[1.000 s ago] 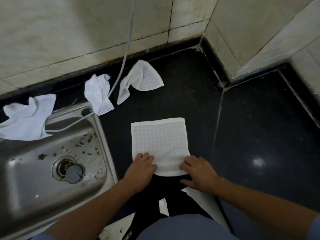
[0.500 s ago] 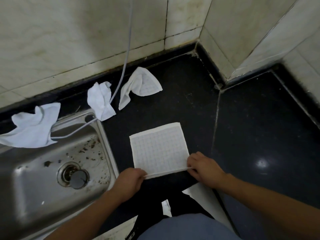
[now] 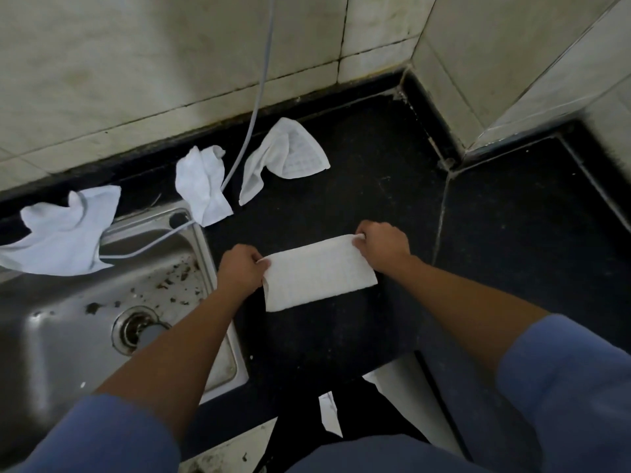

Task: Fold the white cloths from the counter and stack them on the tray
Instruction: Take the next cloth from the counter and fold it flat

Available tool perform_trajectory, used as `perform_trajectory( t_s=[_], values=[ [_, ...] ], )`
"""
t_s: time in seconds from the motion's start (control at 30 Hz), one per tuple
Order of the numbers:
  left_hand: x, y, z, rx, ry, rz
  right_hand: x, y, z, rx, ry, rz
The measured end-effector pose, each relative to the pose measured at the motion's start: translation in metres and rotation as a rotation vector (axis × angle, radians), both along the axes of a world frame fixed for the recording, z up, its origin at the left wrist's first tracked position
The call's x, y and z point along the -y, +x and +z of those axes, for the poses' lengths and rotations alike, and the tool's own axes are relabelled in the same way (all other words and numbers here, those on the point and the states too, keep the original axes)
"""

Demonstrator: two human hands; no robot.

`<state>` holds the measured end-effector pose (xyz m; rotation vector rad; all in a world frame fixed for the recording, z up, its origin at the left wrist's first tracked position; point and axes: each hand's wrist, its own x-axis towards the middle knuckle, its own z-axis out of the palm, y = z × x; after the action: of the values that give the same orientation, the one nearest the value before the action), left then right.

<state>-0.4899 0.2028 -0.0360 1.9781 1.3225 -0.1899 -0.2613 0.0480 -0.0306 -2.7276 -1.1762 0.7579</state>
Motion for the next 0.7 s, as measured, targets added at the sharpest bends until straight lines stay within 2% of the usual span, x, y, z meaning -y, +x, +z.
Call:
perform_trajectory(
  t_s=[0.1,0.2,0.3,0.4,0.47,0.53,0.7],
  values=[
    [0.006,0.003,-0.006,-0.081,0.048,0.048,0.008,-0.004,-0.006,0.046,0.01,-0.042],
    [0.016,0.002,0.002,-0.073,0.231,-0.013,0.018,-0.013,0.002,0.109,0.063,0.008],
    [0.036,-0.001,0.012,0.078,0.342,-0.243,0.026,-0.043,0.008,0.055,0.145,0.212],
    [0.061,-0.009,0.012,-0.044,0.28,-0.514,0.042,-0.074,-0.003,-0.056,0.16,0.343],
    [0.064,-0.024,0.004,-0.144,0.26,-0.56,0.053,-0.073,-0.01,-0.058,0.133,0.28],
    [0.056,-0.041,-0.002,-0.166,0.278,-0.477,0.065,-0.06,-0.011,-0.007,0.127,0.176],
    [0.039,-0.057,-0.006,-0.053,0.48,-0.488,0.081,-0.036,-0.002,0.076,0.032,0.127]
  ],
)
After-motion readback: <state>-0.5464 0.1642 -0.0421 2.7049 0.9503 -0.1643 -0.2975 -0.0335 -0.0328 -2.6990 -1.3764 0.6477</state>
